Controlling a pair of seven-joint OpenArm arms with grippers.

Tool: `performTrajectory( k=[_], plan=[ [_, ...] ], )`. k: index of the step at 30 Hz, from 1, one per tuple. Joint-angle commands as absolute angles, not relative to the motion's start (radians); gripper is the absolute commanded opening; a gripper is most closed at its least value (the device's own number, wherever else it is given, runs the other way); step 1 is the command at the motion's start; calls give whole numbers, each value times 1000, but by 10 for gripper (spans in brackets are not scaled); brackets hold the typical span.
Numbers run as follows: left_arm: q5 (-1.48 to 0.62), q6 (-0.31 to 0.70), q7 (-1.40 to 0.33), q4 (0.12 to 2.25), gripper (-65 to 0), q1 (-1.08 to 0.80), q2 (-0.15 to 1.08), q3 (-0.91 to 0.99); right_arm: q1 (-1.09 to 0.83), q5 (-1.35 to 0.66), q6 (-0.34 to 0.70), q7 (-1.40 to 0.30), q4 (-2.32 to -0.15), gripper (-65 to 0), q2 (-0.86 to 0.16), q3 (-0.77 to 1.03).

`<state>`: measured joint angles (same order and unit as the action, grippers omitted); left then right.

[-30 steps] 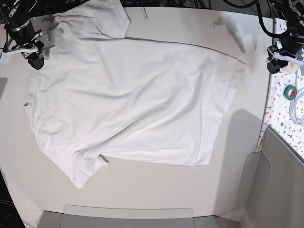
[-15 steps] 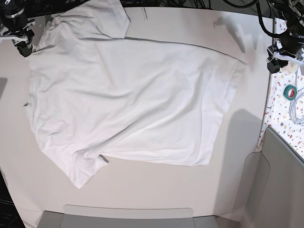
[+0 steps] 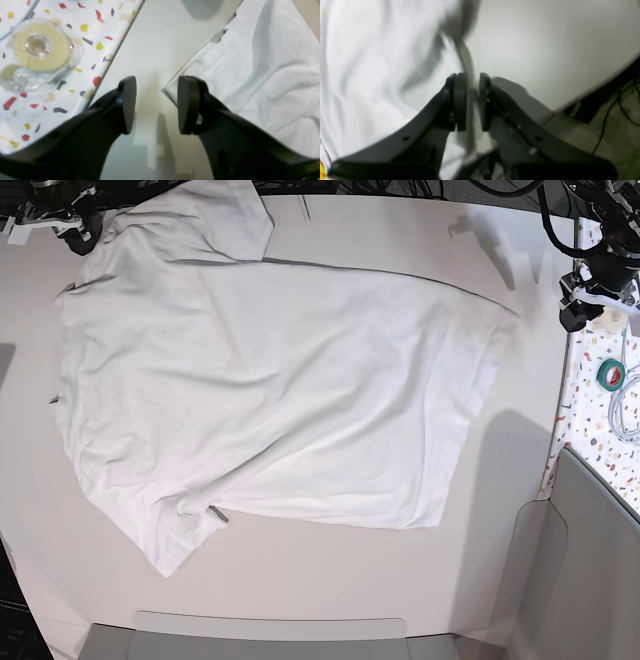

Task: Layout the t-shirt on the table in an organized manner, then fold the t-shirt properly
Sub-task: 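Move both grippers to the shirt's shoulder edge corners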

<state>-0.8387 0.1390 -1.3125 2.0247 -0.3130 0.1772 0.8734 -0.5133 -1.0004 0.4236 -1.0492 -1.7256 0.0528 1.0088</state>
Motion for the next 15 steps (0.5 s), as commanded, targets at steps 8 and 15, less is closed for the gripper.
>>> performTrajectory(
  k=[8,15],
  plan=[
    [-849,139,-1300,2023,-378,-317,179,842,-521,-1036,593,-1138,-1725,-524,44,1020],
    [-849,139,-1294,1980,-378,-314,180,842,-549,-1222,697,-1210,-1721,-328,2,1020]
  ],
)
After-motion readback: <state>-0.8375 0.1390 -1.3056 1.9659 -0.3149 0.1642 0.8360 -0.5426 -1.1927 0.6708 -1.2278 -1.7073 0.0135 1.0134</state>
